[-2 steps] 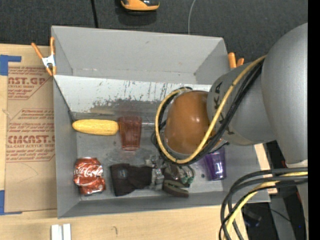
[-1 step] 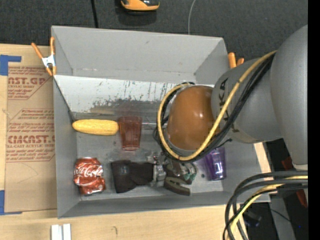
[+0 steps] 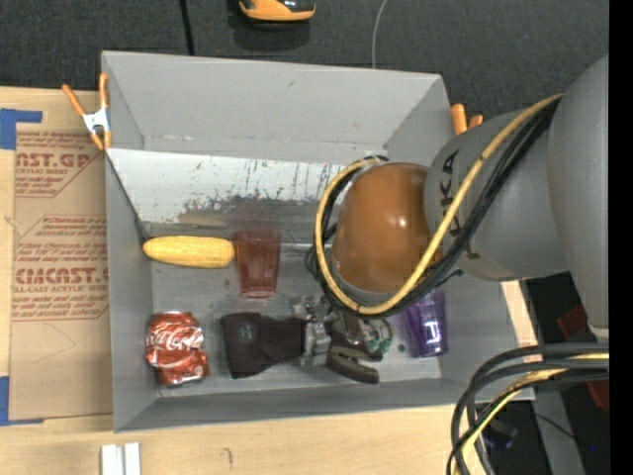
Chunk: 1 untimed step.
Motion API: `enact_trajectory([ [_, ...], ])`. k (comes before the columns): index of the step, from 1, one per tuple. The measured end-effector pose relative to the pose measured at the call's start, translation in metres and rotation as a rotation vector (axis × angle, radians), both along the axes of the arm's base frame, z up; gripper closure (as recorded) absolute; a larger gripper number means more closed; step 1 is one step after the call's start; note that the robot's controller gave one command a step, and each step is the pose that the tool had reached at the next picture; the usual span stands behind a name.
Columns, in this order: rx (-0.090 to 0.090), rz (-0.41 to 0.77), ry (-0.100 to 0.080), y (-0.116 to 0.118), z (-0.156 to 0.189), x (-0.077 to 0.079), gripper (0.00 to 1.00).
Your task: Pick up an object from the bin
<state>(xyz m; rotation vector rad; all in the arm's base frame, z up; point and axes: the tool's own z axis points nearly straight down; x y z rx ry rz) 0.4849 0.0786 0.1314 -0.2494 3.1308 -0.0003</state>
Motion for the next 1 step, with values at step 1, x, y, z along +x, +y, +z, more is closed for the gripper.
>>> enact_trajectory([
  [1, 0.000, 0.000, 0.000, 0.0001, 0.0103, -0.0001, 1.00],
])
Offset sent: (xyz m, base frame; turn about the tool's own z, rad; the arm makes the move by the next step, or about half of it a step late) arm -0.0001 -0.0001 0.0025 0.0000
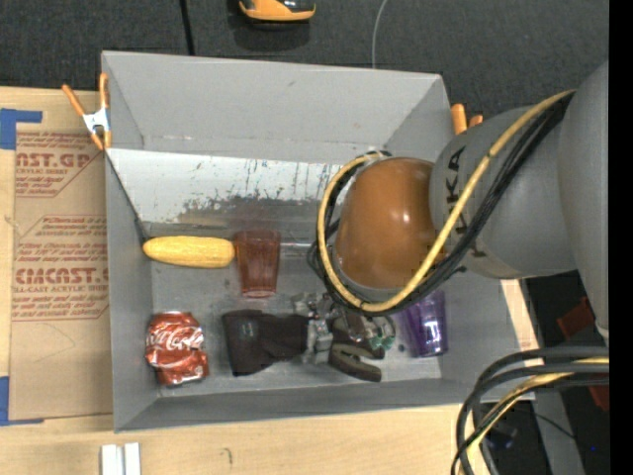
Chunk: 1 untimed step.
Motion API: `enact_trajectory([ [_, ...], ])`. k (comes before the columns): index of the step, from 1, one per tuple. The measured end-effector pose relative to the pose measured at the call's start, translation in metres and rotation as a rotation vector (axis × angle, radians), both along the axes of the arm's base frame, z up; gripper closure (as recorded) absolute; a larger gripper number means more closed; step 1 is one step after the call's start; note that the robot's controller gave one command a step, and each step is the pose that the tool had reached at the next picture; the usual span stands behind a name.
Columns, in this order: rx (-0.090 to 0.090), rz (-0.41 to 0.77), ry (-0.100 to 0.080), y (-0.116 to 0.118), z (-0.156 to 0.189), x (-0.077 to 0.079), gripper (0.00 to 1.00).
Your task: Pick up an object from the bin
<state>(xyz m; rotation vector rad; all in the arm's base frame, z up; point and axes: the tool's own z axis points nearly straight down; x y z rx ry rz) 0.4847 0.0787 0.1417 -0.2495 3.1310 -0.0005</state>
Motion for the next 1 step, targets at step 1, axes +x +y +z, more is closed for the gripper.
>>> enact_trajectory([
  [1, 0.000, 0.000, -0.001, 0.0000, 0.0086, 0.0001, 1.00],
])
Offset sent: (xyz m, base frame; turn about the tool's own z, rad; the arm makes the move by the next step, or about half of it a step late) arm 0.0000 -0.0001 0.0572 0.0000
